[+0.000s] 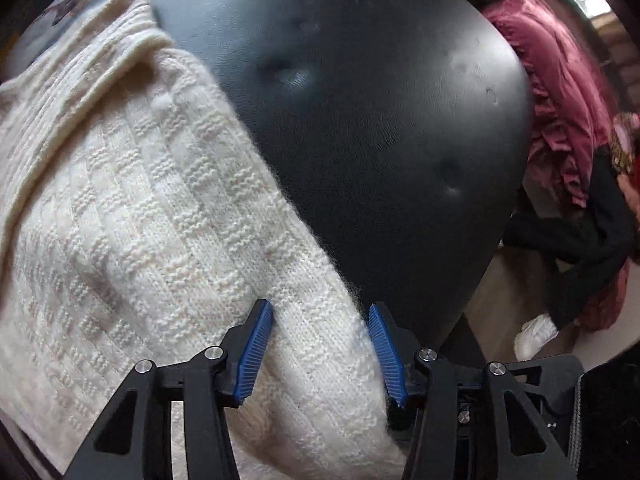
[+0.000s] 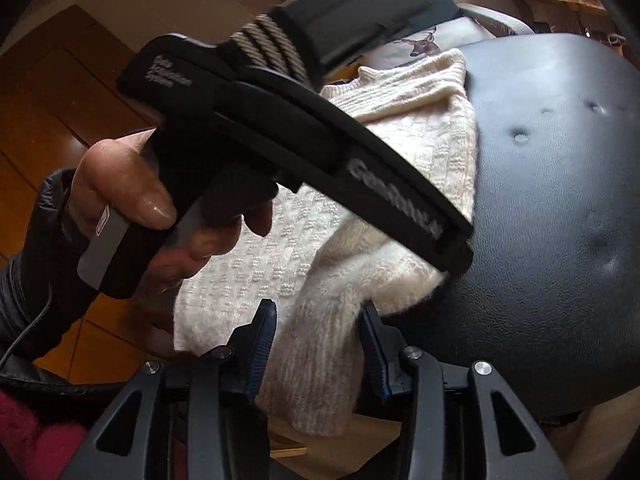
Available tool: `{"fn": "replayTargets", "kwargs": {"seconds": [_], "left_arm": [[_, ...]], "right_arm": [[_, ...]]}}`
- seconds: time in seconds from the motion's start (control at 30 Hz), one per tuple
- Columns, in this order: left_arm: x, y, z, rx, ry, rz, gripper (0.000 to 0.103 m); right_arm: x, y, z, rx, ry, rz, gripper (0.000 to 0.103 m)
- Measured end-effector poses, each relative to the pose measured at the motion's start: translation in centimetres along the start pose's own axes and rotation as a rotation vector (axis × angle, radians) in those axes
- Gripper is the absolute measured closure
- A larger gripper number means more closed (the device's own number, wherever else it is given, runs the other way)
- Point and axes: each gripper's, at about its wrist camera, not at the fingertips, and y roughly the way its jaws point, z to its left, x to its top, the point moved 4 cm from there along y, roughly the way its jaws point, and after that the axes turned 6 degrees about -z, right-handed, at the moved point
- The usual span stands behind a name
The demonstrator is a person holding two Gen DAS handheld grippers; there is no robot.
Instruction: Fold clothes
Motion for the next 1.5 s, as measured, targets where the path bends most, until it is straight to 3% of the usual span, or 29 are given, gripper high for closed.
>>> {"fn": "replayTargets", "kwargs": {"seconds": [0.1, 0.17, 0.2, 0.27, 0.33, 0.47, 0.53, 0.63, 0.73, 0.87, 0.93, 1.03, 1.23, 1.27, 1.33, 1.4, 1.5], "left_arm": [[0.1, 0.4, -0.9, 0.056, 0.059, 0.036, 0.048], [-0.3, 0.5, -1.4, 0.096, 0.108, 0.017, 0.052], [-0.5, 0.3, -1.3, 0.127, 0.132, -0.003, 0.066], [-0.9, -0.4, -0.4, 0.120, 0.106, -0.041, 0.085], [-1.3, -1.9, 2.2, 0.016, -0.027, -0.094, 0.092], [-3.6, -7.1, 8.2, -0.285, -0.284, -0.307, 0.093], [-5.3, -9.8, 10.6, -0.391, -0.358, -0.414, 0.093], [-7.4, -13.0, 13.1, -0.498, -0.412, -0.535, 0.093], [-8.5, -14.9, 14.5, -0.553, -0.442, -0.603, 0.093], [-8.8, -16.3, 15.6, -0.597, -0.450, -0.634, 0.093], [-9.0, -16.5, 14.7, -0.617, -0.446, -0.635, 0.093], [-8.5, -16.8, 14.5, -0.636, -0.435, -0.627, 0.093], [-7.4, -17.3, 13.0, -0.655, -0.425, -0.610, 0.093], [-7.2, -17.4, 12.9, -0.658, -0.429, -0.608, 0.093], [-6.9, -17.6, 12.6, -0.664, -0.436, -0.604, 0.093], [-6.0, -17.7, 12.3, -0.666, -0.440, -0.598, 0.093], [-4.5, -17.8, 11.4, -0.658, -0.433, -0.581, 0.093]], "right_arm": [[0.7, 0.8, 1.1, 0.021, -0.013, -0.013, 0.056], [0.9, 1.3, 1.8, 0.026, -0.029, -0.015, 0.055], [1.0, 1.4, 2.1, 0.030, -0.032, -0.016, 0.054], [0.9, 1.3, 2.5, 0.054, -0.029, -0.011, 0.053], [0.9, 0.5, 2.6, 0.078, -0.022, -0.015, 0.054], [1.3, -2.1, 1.1, 0.124, 0.061, -0.065, 0.054], [1.7, -3.0, -0.8, 0.115, 0.134, -0.094, 0.054], [2.7, -2.8, -3.8, 0.080, 0.236, -0.102, 0.054], [3.9, -2.2, -7.0, 0.080, 0.329, -0.077, 0.054], [5.1, 1.1, -7.9, 0.035, 0.332, -0.036, 0.054], [5.9, 2.4, -7.2, 0.081, 0.312, -0.051, 0.054], [6.0, 3.9, -4.9, 0.230, 0.241, -0.031, 0.054], [5.5, 7.9, -7.4, 0.388, 0.571, 0.024, 0.047], [5.5, 8.3, -6.9, 0.413, 0.555, 0.038, 0.048], [5.6, 8.3, -4.3, 0.456, 0.425, 0.071, 0.066], [5.3, 8.2, -1.7, 0.520, 0.326, 0.114, 0.078], [3.7, 7.5, 1.5, 0.596, 0.211, 0.196, 0.080]]}}
